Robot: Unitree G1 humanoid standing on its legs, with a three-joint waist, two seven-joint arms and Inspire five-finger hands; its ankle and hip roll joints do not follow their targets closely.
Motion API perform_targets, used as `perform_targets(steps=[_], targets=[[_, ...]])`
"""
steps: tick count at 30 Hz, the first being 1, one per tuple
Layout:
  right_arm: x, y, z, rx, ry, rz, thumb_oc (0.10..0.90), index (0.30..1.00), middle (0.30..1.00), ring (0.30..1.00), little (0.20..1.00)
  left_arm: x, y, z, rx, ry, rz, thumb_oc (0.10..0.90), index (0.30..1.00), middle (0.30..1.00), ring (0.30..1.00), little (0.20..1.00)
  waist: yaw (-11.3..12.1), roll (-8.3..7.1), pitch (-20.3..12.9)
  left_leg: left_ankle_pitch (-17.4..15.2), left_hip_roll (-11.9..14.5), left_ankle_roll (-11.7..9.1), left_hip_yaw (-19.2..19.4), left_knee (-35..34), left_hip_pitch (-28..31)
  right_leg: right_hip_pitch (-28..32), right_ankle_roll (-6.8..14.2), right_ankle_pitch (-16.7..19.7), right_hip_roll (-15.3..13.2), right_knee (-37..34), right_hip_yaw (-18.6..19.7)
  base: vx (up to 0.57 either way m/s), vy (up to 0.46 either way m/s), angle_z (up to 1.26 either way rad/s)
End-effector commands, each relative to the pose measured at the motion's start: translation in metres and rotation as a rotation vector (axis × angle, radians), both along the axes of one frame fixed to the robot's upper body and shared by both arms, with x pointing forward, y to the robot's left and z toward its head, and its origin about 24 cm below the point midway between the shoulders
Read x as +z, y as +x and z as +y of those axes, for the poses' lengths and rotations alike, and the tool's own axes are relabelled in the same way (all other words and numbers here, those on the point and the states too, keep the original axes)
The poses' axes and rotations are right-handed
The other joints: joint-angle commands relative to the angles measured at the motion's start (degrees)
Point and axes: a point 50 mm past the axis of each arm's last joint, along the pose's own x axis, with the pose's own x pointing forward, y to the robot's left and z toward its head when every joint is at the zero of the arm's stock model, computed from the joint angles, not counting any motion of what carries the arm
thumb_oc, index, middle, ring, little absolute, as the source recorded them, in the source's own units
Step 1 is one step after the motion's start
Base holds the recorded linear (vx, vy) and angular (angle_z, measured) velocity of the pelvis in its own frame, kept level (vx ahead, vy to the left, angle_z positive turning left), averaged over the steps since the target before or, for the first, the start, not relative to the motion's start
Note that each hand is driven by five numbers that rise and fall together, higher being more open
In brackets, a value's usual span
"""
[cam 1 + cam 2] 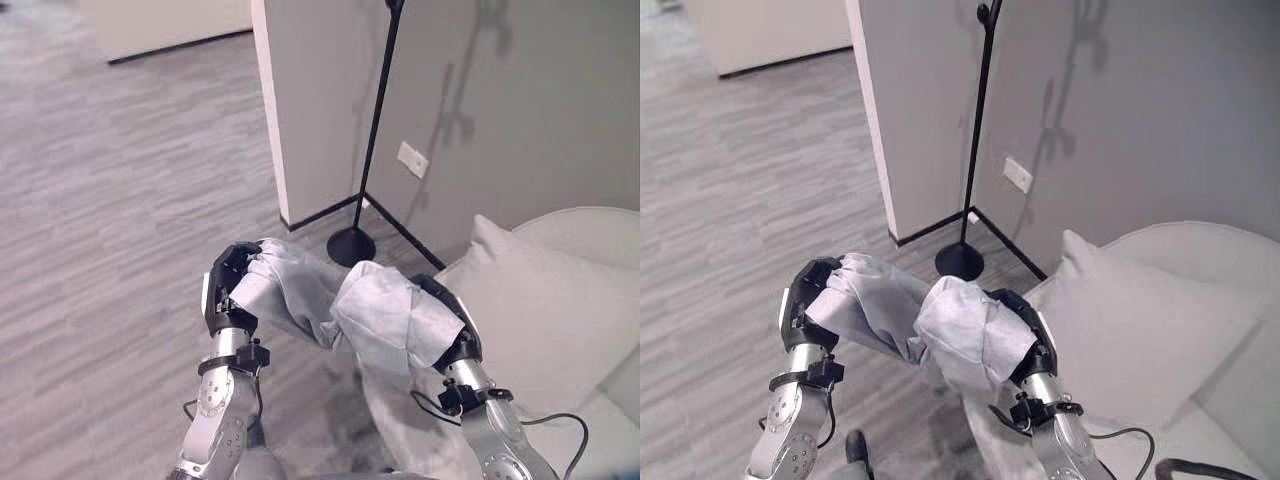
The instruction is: Hang the clothes on the sofa on the clothes rack.
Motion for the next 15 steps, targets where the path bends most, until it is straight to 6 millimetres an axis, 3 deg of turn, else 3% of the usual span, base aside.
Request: perform_targets(steps=[1, 3, 4, 6, 8, 9, 11, 13, 14, 15], targets=[[0.069, 0.025, 0.010, 0.066, 0.027, -0.383, 0.400, 0.300, 0.300, 0.300, 0.300, 0.053, -0.004, 0.010, 0.074, 0.001, -0.324, 0.400, 0.300, 0.300, 0.300, 0.300, 2.93, 1.86, -1.24, 11.26, 14.69, -7.59, -11.14, -10.37, 7.11, -0.61, 0.71, 3.09, 1.26, -3.56, 3.84, 0.20, 0.541, -0.32], [0.071, 0.028, 0.012, 0.078, 0.017, -0.395, 0.400, 0.300, 0.300, 0.300, 0.300, 0.053, -0.002, 0.005, 0.052, -0.014, -0.332, 0.400, 0.300, 0.300, 0.300, 0.300, 3.12, 2.58, -1.84, 11.06, 14.18, -7.81, -17.20, -8.12, 7.55, -0.52, 2.04, 3.49, -0.43, -2.50, 6.00, 0.20, 0.579, -0.32], [0.069, 0.027, 0.012, 0.087, 0.017, -0.386, 0.400, 0.300, 0.300, 0.300, 0.300, 0.052, -0.001, 0.001, 0.036, -0.016, -0.329, 0.400, 0.300, 0.300, 0.300, 0.300, 2.75, 2.72, -2.46, 8.05, 13.87, -7.81, -17.39, -8.08, 7.85, -0.07, 2.76, 3.50, -1.57, -2.52, 6.28, 0.21, 0.543, -0.17], [0.062, 0.023, 0.008, 0.071, -0.008, -0.357, 0.400, 0.300, 0.300, 0.300, 0.300, 0.047, 0.002, -0.008, -0.021, 0.016, -0.306, 0.400, 0.300, 0.300, 0.300, 0.300, 2.27, 2.05, -3.18, 2.46, 12.00, -8.04, -14.13, -8.17, 7.97, 1.15, 4.65, 4.60, -5.53, -1.93, 5.18, 0.19, 0.594, 0.11], [0.055, 0.021, 0.007, 0.040, -0.021, -0.319, 0.400, 0.300, 0.300, 0.300, 0.300, 0.046, 0.004, -0.017, -0.071, 0.039, -0.296, 0.400, 0.300, 0.300, 0.300, 0.300, 1.86, 0.98, -3.41, -2.11, 9.22, -6.70, -13.28, -6.10, 7.21, 1.37, 5.51, 10.29, -9.49, -0.25, 5.84, 0.17, 0.611, 0.42], [0.052, 0.020, 0.007, 0.025, -0.018, -0.301, 0.400, 0.300, 0.300, 0.300, 0.300, 0.044, 0.007, -0.018, -0.075, 0.072, -0.288, 0.400, 0.300, 0.300, 0.300, 0.300, 1.87, 0.32, -3.06, -2.96, 6.35, -5.30, -13.26, -5.49, 6.65, 0.68, 5.17, 14.68, -11.48, 2.02, 6.21, 0.16, 0.580, 0.44], [0.052, 0.022, 0.012, 0.026, -0.006, -0.303, 0.400, 0.300, 0.300, 0.300, 0.300, 0.048, 0.009, -0.017, -0.078, 0.155, -0.302, 0.400, 0.300, 0.300, 0.300, 0.300, 2.23, -0.73, -2.59, -4.22, 1.34, -1.35, -11.86, -5.92, 7.36, -2.85, 2.58, 18.70, -13.92, 8.22, 6.52, 0.13, 0.562, 0.38], [0.056, 0.023, 0.018, 0.032, -0.014, -0.323, 0.400, 0.300, 0.300, 0.300, 0.300, 0.052, 0.007, -0.007, -0.037, 0.219, -0.310, 0.400, 0.300, 0.300, 0.300, 0.300, 3.17, -0.92, -1.81, -4.82, -2.56, 1.54, -10.26, -7.89, 10.81, -5.54, 1.70, 26.29, -17.61, 13.24, 3.19, 0.15, 0.560, 0.16], [0.056, 0.024, 0.019, 0.023, -0.026, -0.331, 0.400, 0.300, 0.300, 0.300, 0.300, 0.052, 0.007, -0.003, -0.021, 0.240, -0.309, 0.400, 0.300, 0.300, 0.300, 0.300, 3.21, -0.84, -1.69, -4.82, -3.92, 2.73, -9.22, -8.44, 11.44, -6.15, 1.25, 26.06, -18.10, 14.37, 0.63, 0.19, 0.580, -0.31], [0.058, 0.023, 0.021, 0.026, -0.017, -0.336, 0.400, 0.300, 0.300, 0.300, 0.300, 0.051, 0.006, -0.002, -0.011, 0.230, -0.300, 0.400, 0.300, 0.300, 0.300, 0.300, 2.66, -0.55, -1.27, -5.30, -4.79, 3.81, -8.70, -9.41, 13.37, -7.23, 0.12, 22.73, -15.68, 17.11, 0.28, 0.24, 0.555, -0.42]])
